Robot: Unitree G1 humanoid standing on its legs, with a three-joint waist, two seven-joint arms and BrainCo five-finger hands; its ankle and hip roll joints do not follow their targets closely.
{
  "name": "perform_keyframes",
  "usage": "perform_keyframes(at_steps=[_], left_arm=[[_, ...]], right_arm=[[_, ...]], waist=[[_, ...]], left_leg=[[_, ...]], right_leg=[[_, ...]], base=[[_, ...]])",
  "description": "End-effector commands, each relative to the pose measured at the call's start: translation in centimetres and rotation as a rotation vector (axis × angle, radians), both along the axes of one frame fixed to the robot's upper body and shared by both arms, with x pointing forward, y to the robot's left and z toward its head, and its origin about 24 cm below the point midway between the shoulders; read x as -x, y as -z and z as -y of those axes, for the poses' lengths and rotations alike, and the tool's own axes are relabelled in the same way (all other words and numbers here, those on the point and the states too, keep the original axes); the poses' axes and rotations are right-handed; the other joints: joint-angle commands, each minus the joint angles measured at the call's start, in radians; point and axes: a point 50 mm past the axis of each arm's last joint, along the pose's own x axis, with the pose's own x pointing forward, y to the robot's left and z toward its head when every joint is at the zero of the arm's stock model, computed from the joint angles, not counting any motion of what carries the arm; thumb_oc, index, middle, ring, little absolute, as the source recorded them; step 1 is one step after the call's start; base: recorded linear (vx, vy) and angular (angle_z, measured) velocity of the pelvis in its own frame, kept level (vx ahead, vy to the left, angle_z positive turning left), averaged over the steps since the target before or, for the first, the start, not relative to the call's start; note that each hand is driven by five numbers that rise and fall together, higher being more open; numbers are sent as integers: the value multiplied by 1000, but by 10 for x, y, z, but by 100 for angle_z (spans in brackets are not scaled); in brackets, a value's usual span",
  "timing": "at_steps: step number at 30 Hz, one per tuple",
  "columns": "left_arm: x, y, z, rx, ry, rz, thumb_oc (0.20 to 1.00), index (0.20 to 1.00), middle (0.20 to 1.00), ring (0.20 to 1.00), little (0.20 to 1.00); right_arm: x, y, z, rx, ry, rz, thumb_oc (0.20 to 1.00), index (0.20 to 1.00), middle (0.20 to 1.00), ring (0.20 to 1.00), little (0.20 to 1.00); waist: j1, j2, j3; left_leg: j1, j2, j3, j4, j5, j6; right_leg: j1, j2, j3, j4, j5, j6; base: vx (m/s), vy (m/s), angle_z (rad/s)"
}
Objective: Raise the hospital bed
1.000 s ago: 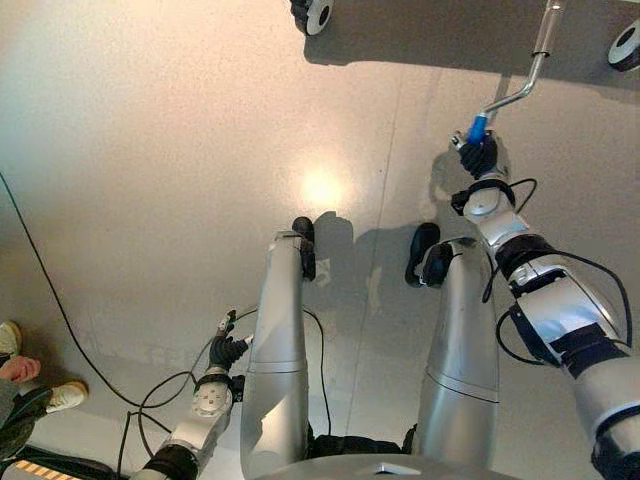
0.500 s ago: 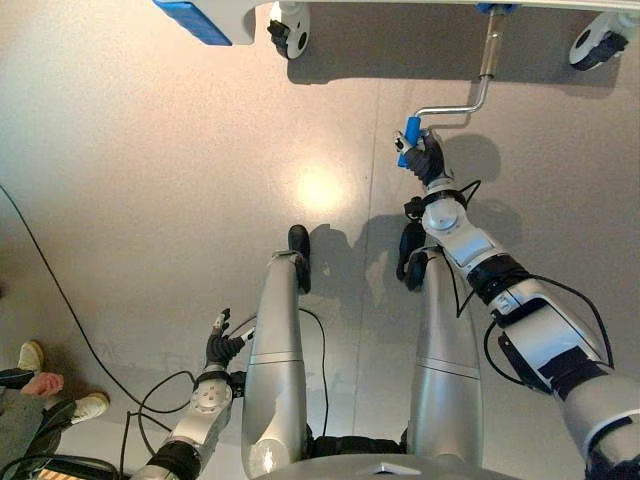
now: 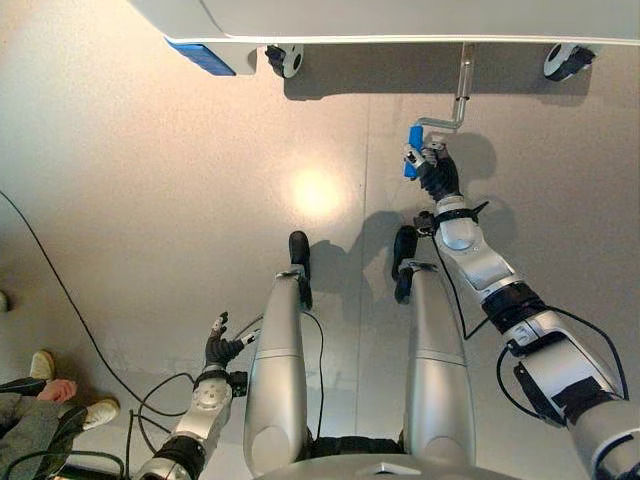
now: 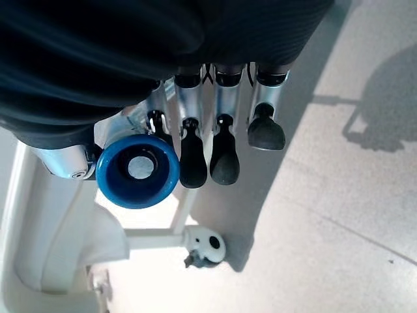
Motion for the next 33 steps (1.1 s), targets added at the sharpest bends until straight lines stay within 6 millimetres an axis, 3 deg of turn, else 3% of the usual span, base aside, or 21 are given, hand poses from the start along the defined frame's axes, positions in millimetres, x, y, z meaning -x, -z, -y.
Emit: perform_keyframes(at_steps=[1, 13, 22, 33], left_arm=[[10, 7, 3, 1, 14, -31, 1000, 1000, 1000, 1000, 1000], [8, 6, 9, 41, 13, -5, 1000, 1000, 1000, 1000, 1000], [12, 9, 12, 57, 5, -12, 1000, 1000, 1000, 1000, 1000], [16, 9, 11, 50, -16, -6, 1000, 1000, 1000, 1000, 1000]], right_arm=[[31, -101, -32, -185, -247, 526, 200, 200, 200, 200, 200], [41, -88, 33, -277, -16, 545, 200, 200, 200, 200, 200], [52, -79, 71, -328, 162, 574, 200, 200, 200, 200, 200], [66, -68, 118, -257, 429, 574, 200, 200, 200, 200, 200]], waist=[[-20, -1, -18], [-42, 0, -18], [-60, 1, -18], [-75, -5, -18]], left_leg=[[56, -38, 40, -54, 51, 38], [197, -34, 62, -209, 105, 25], [231, -24, 78, -235, 114, 23], [232, -14, 84, -226, 111, 17]], right_leg=[[82, -20, 36, -109, 78, 78], [214, -21, 46, -254, 126, 97], [230, -5, 69, -278, 131, 99], [219, 3, 81, -262, 122, 97]], base=[[-4, 5, -5], [0, -14, -4], [4, -10, -5], [0, -9, -2]])
